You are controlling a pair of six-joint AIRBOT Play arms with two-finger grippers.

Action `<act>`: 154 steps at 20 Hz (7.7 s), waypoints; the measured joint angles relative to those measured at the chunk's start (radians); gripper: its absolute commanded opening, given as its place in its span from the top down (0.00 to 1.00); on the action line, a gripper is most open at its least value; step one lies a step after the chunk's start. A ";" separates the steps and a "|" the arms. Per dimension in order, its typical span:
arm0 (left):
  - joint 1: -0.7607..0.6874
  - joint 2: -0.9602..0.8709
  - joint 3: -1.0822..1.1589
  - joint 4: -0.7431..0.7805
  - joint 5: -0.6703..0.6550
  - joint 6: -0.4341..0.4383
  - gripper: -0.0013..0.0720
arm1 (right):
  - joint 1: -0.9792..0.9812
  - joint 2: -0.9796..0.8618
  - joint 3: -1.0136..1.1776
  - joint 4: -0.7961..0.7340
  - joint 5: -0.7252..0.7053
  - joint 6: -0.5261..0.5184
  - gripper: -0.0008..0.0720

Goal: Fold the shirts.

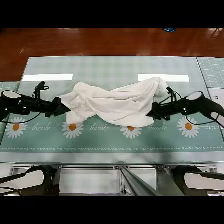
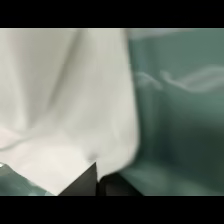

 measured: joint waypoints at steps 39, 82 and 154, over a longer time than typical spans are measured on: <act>-0.130 0.337 0.618 0.335 0.138 -0.248 0.95 | -0.180 0.548 0.412 -0.200 0.156 0.064 0.96; 0.109 -0.045 -0.082 0.201 -0.008 -0.165 0.95 | -0.618 0.506 -0.228 -0.347 0.122 0.090 0.43; -0.180 -0.385 0.847 0.293 0.183 -0.431 0.95 | -0.128 -0.127 0.605 -0.152 -0.068 0.051 0.96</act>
